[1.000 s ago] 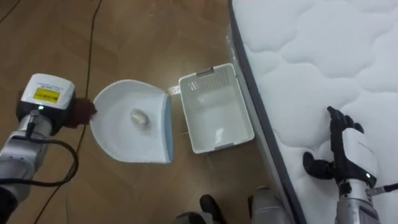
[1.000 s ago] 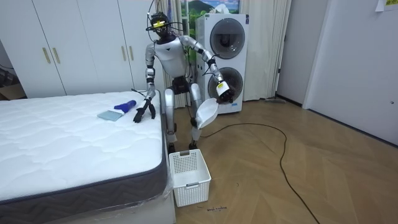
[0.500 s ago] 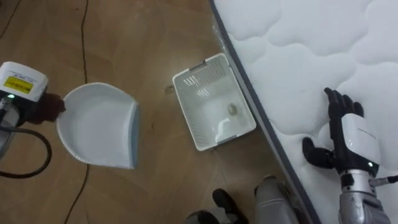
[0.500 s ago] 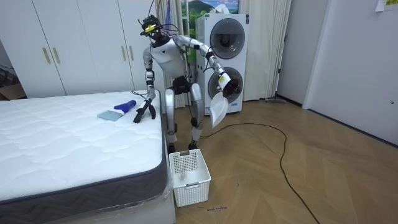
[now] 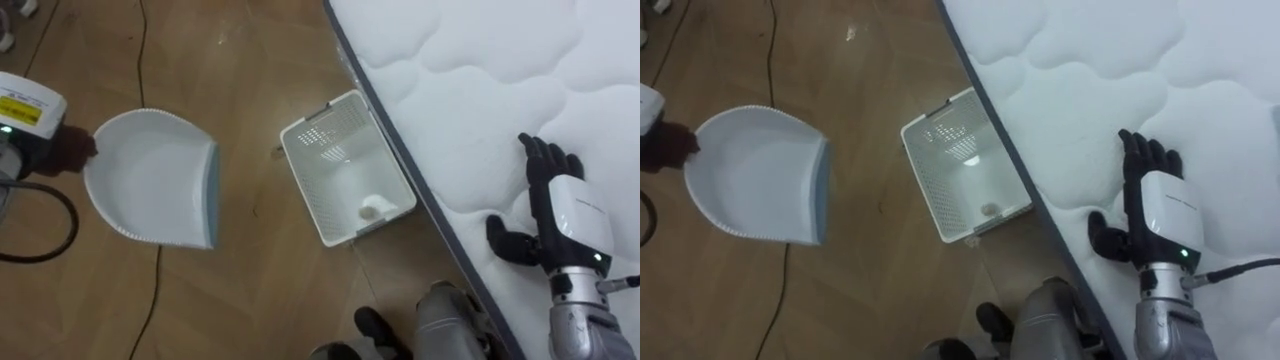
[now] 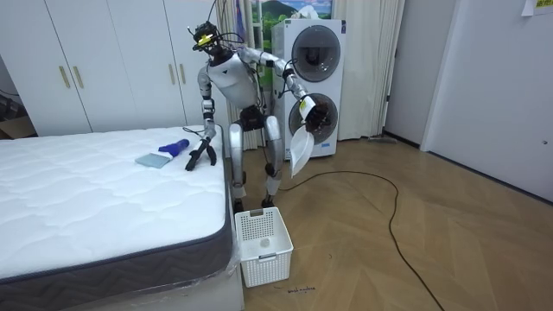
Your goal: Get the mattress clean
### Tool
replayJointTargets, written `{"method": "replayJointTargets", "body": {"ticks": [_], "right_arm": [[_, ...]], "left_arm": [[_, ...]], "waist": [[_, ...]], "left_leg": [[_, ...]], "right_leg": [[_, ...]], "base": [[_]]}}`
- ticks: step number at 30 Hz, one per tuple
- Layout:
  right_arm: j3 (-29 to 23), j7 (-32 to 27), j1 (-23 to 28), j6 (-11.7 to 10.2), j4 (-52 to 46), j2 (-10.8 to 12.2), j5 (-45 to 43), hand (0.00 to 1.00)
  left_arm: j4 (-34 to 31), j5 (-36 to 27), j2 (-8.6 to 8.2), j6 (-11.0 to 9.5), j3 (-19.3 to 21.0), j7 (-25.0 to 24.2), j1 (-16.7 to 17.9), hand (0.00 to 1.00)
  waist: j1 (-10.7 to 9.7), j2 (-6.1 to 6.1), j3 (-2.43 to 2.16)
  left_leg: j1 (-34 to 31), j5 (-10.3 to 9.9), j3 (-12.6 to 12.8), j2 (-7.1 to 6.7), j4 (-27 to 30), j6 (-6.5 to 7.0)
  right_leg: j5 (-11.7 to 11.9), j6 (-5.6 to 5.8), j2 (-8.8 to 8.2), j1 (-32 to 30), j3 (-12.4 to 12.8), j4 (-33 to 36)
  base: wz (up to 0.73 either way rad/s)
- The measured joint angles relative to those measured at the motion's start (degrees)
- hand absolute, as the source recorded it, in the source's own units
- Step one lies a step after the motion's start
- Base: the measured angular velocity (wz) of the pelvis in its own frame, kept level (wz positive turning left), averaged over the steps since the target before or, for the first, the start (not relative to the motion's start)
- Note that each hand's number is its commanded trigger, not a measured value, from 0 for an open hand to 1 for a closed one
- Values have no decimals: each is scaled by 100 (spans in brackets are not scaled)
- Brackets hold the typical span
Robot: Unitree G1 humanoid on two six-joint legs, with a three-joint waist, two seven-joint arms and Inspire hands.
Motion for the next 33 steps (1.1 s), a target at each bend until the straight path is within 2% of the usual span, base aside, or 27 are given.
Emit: {"method": "replayJointTargets", "body": {"ticks": [1, 3, 6, 8, 9, 10, 13, 16, 18, 20, 21, 23, 24, 26, 27, 28, 29, 30, 31, 32, 33], "right_arm": [[5, 10, -7, -18, 40, 3, -2, 0], [37, 38, -29, -18, 128, 8, 3, 0], [58, 135, -49, -18, 222, 5, 46, 0], [132, 220, -51, -18, 268, 10, 51, 0], [161, 226, -49, -19, 300, 11, 50, 0], [226, 231, -67, -24, 429, 15, 51, 0], [276, 247, -106, -28, 672, 46, 52, 0], [260, 310, -72, -16, 926, 46, 105, 0], [180, 369, 49, 9, 982, 42, 180, 0], [22, 423, 289, 76, 988, 48, 173, 0], [-36, 445, 348, 85, 988, 50, 178, 0], [-255, 456, 629, 222, 973, 73, 359, 0], [-317, 457, 722, 255, 976, 94, 434, 0], [-532, 507, 1004, 344, 974, 227, 656, 0], [-542, 524, 1024, 364, 974, 240, 703, 0], [-557, 578, 1038, 364, 944, 248, 781, 0], [-595, 588, 1028, 362, 890, 293, 844, 0], [-626, 589, 1020, 362, 859, 332, 854, 0], [-650, 595, 987, 360, 852, 415, 895, 0], [-652, 618, 980, 359, 827, 478, 996, 0], [-651, 620, 992, 359, 795, 481, 1060, 0]], "left_arm": [[1, -14, -6, -10, -1, 21, 0, 100], [-1, -16, -14, -32, 0, 128, 20, 100], [-10, -229, -18, -98, 9, 283, 109, 100], [-41, -415, -18, -159, 130, 444, 445, 100], [-56, -448, -29, -196, 203, 453, 562, 100], [-126, -487, -39, -247, 345, 466, 788, 100], [-302, -517, -51, -442, 651, 529, 1098, 100], [-532, -632, -63, -484, 961, 805, 1261, 100], [-703, -788, -70, -508, 1051, 882, 1328, 100], [-968, -1037, -125, -600, 1479, 890, 1497, 100], [-1061, -1096, -143, -607, 1620, 896, 1571, 100], [-1400, -1166, -313, -604, 2038, 906, 1831, 100], [-1524, -1237, -365, -602, 2117, 914, 1923, 100], [-2096, -1360, -539, -601, 2339, 928, 2287, 100], [-2223, -1356, -595, -602, 2374, 933, 2346, 100], [-2489, -1361, -704, -612, 2454, 936, 2489, 100], [-2777, -1358, -870, -608, 2592, 948, 2676, 100], [-2882, -1361, -958, -610, 2637, 964, 2744, 100], [-3034, -1385, -1120, -638, 2667, 984, 2839, 100], [-3185, -1526, -1242, -692, 2698, 994, 2997, 100], [-3256, -1604, -1310, -710, 2698, 993, 3068, 100]], "waist": [[2, -28, 1], [35, -138, 31], [127, -251, 13], [290, -393, -47], [331, -408, -51], [438, -451, -75], [563, -449, -88], [701, -456, -106], [776, -467, -156], [870, -485, -228], [881, -488, -241], [1002, -556, -325], [1006, -573, -347], [1030, -746, -431], [1045, -759, -445], [1124, -838, -437], [1187, -963, -408], [1186, -998, -428], [1187, -1121, -425], [1236, -1215, -402], [1264, -1243, -393]], "left_leg": [[26, -1, -1, 1, 16, 1], [123, -8, -6, -7, 42, -9], [188, -85, -68, 2, 66, -33], [289, -175, -41, 72, 94, -77], [325, -206, -40, 79, 109, -92], [385, -259, -126, 111, 131, -129], [529, -382, -551, 138, 253, -228], [841, -416, -676, 163, 169, -246], [1141, -416, -673, 165, 19, -246], [1504, -416, -668, 148, -204, -245], [1587, -416, -666, 145, -267, -245], [2013, -414, -668, 115, -554, -244], [2122, -413, -681, 117, -613, -244], [2471, -416, -672, 158, -784, -249], [2551, -420, -664, 177, -819, -255], [2661, -430, -666, 196, -865, -270], [2753, -434, -675, 203, -924, -275], [2783, -436, -675, 203, -936, -278], [2855, -448, -606, 220, -976, -291], [2950, -460, -437, 297, -1019, -309], [2985, -484, -325, 330, -1019, -328]], "right_leg": [[1, -1, 1, 27, 3, 2], [0, -1, 4, 81, 30, 6], [10, -5, 80, 119, 107, -35], [49, 3, 221, 138, 342, -70], [71, -2, 268, 176, 380, -105], [128, -10, 380, 229, 480, -193], [203, -18, 534, 544, 509, -430], [289, 7, 597, 947, 519, -740], [329, 38, 596, 1248, 551, -942], [405, 77, 591, 1591, 560, -1191], [428, 82, 594, 1676, 562, -1269], [512, 113, 609, 2056, 604, -1547], [536, 117, 617, 2180, 600, -1648], [642, 121, 664, 2555, 599, -1959], [683, 121, 685, 2625, 593, -2034], [780, 116, 721, 2702, 592, -2147], [853, 119, 738, 2701, 532, -2167], [875, 114, 739, 2706, 505, -2172], [924, 102, 754, 2712, 489, -2188], [1013, 86, 765, 2705, 365, -2225], [1084, 58, 774, 2682, 245, -2251]], "base": [[-6], [-12], [-23], [-57], [-71], [-67], [-41], [-20], [-19], [-22], [-25], [-31], [-25], [-23], [-45], [-70], [-70], [-66], [-64], [-77], [-108]]}}
